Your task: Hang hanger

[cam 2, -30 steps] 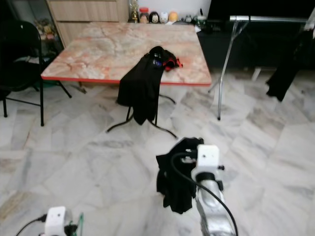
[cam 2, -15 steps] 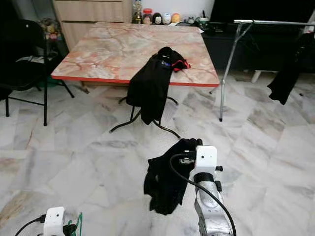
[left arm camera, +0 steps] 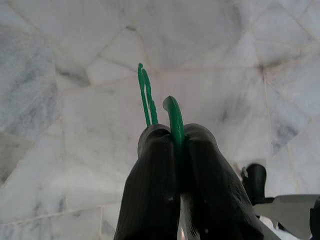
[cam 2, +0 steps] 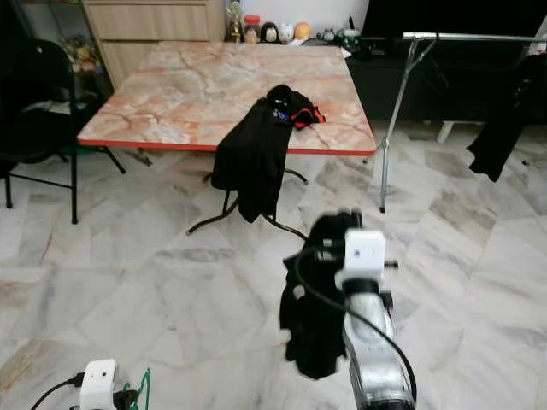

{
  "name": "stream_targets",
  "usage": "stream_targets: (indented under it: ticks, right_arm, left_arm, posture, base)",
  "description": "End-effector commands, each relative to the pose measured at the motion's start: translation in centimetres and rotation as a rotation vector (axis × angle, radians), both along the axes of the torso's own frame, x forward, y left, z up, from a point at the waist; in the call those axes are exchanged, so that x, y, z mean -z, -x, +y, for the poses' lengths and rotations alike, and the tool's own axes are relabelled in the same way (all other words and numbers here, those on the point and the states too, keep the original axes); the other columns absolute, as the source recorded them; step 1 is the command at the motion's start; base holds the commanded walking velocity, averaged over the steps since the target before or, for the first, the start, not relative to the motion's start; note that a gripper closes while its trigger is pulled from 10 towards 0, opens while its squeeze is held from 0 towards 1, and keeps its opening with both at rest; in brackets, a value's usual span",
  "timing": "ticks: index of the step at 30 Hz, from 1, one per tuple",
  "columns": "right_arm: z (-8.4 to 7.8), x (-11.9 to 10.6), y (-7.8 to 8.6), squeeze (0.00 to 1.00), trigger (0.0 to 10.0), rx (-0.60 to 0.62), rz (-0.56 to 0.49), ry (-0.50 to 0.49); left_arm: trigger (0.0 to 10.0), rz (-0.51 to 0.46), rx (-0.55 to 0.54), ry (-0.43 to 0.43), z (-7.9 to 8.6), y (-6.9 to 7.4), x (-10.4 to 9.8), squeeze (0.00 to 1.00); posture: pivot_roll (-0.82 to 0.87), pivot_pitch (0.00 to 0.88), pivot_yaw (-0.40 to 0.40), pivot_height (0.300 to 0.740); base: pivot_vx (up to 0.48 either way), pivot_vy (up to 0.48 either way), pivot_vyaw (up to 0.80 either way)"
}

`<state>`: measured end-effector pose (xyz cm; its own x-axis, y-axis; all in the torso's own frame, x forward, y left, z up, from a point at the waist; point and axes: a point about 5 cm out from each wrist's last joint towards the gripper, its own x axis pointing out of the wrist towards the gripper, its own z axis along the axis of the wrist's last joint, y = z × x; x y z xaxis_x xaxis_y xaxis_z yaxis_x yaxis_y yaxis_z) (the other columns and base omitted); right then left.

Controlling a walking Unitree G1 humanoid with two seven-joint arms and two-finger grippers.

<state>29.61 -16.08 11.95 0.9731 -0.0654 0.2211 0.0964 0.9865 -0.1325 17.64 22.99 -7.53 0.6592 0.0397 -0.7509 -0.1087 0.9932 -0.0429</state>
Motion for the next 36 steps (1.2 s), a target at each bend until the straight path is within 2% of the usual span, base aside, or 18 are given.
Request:
stream_targets:
  ticks: [1,2,5,8,10,36]
  right_arm:
    - [0.4,-2.3,-0.5,0.00,10.0,-0.013,-0.089,0.021]
    - [0.8,-3.3,-0.8,0.00,10.0,-0.026,-0.119,0.013]
    - [0.8,-3.5,-0.8,0.00,10.0,-0.029,-0.125,0.007]
    - [1.2,-5.3,-1.3,0.00,10.0,-0.032,-0.167,0.038]
    - [1.4,-5.7,-1.4,0.00,10.0,-0.040,-0.178,0.033]
    - [1.4,-5.7,-1.4,0.00,10.0,-0.040,-0.178,0.033]
  left_arm:
    - [10.0,0.006,0.004,-0.006,0.1,0.2,0.1,0.00]
    - [10.0,0.007,0.005,-0.007,0.1,0.2,0.1,0.00]
    - [10.0,0.007,0.006,-0.007,0.1,0.2,0.1,0.00]
    - [10.0,0.012,0.010,-0.008,0.0,0.2,0.1,0.00]
    - [10.0,0.011,0.012,-0.006,-0.1,0.2,0.1,0.00]
    - [10.0,0.011,0.012,-0.006,-0.1,0.2,0.1,0.00]
  posture:
    - [0.00,0.000,-0.016,0.740]
    - [0.00,0.000,-0.016,0.740]
    - [0.00,0.000,-0.016,0.740]
    - [0.00,0.000,-0.016,0.740]
    - [0.00,0.000,-0.016,0.740]
    - [0.00,0.000,-0.016,0.740]
  base:
    - [0.435,0.000,0.00]
    - [0.442,0.000,0.00]
    - [0.442,0.000,0.00]
    - [0.446,0.000,0.00]
    - [0.446,0.000,0.00]
    - [0.446,0.000,0.00]
